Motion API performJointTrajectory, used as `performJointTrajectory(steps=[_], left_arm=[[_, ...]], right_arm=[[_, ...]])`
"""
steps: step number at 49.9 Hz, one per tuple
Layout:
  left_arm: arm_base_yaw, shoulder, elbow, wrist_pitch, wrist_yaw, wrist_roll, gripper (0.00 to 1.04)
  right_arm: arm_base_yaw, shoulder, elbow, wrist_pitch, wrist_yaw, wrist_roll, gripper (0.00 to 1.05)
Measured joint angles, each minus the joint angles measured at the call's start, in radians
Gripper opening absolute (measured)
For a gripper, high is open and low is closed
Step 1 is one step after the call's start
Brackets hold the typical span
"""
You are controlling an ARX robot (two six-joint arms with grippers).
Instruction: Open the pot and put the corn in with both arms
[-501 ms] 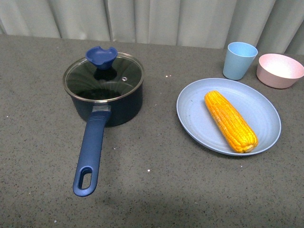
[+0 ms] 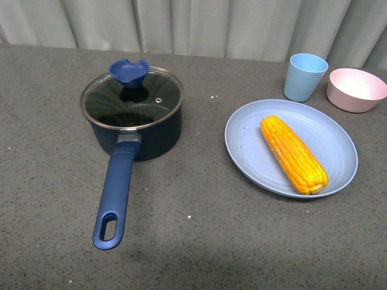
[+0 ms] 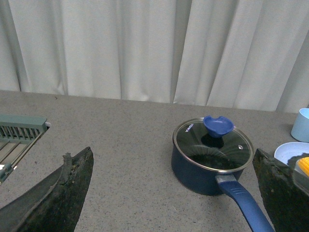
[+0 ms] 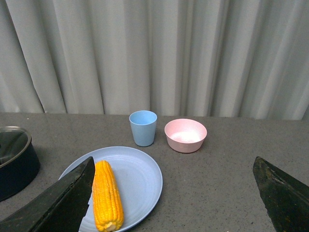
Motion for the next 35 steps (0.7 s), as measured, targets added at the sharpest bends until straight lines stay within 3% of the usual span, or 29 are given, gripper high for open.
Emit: performJointTrajectory(steps=[35], left_arm=[[0.0, 0.0, 0.0, 0.0, 0.0, 0.0, 0.98]], right_arm=[[0.0, 0.0, 0.0, 0.0, 0.0, 0.0, 0.96]])
